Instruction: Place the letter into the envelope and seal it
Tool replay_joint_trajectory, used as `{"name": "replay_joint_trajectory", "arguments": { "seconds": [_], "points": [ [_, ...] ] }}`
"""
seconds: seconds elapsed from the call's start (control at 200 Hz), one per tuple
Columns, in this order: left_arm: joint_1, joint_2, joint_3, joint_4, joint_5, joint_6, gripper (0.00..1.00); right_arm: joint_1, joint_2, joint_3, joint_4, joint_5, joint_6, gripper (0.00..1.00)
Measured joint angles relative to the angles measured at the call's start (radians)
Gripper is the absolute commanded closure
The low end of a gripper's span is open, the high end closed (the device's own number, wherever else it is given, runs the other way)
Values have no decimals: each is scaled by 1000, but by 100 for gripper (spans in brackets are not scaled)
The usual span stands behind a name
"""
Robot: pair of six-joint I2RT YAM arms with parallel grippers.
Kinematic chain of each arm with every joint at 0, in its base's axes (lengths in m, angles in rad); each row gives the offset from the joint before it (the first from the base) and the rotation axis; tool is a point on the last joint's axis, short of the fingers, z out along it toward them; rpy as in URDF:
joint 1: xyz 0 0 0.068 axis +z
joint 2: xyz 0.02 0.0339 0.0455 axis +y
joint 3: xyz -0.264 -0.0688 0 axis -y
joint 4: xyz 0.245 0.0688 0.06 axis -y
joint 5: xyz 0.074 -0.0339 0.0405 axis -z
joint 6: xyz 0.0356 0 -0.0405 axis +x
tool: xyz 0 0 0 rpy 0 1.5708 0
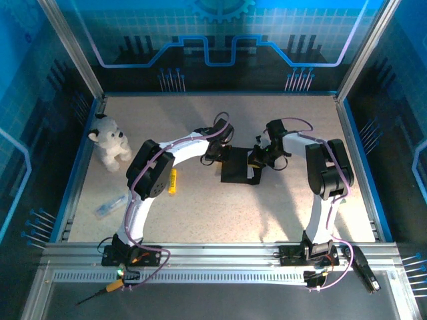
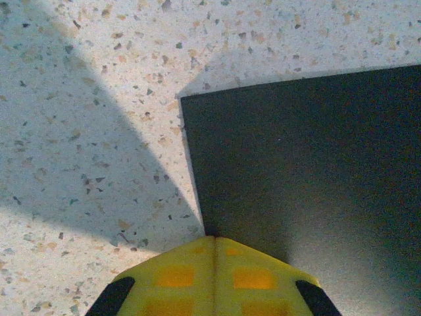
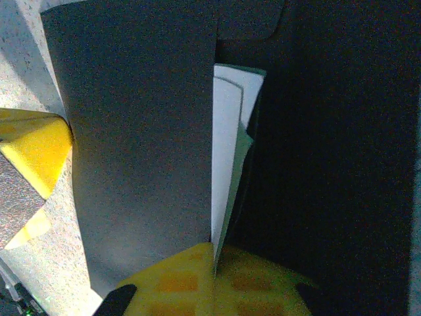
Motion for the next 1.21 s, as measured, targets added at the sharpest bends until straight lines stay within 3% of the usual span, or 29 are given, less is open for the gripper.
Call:
{"name": "replay_joint_trajectory", "arguments": {
  "seconds": [0.05, 0.215, 0.275, 0.61, 1.206],
  "points": [
    [0, 0, 0, 0, 0, 0, 100, 0, 0, 0, 0, 2, 0, 100],
    [0, 0, -6, 10, 1, -1, 100, 0, -6, 0, -6, 35, 6, 74],
    [0, -6, -19, 22, 1, -1, 100, -1, -14, 0, -14, 56, 6, 70],
    [0, -43, -101, 117, 3, -13, 100, -19, -114, -21, -19, 121, 26, 68],
    [-1, -56, -133, 157, 3, -61, 100, 26, -56, -29, -8, 137, 46, 68]
  ]
}}
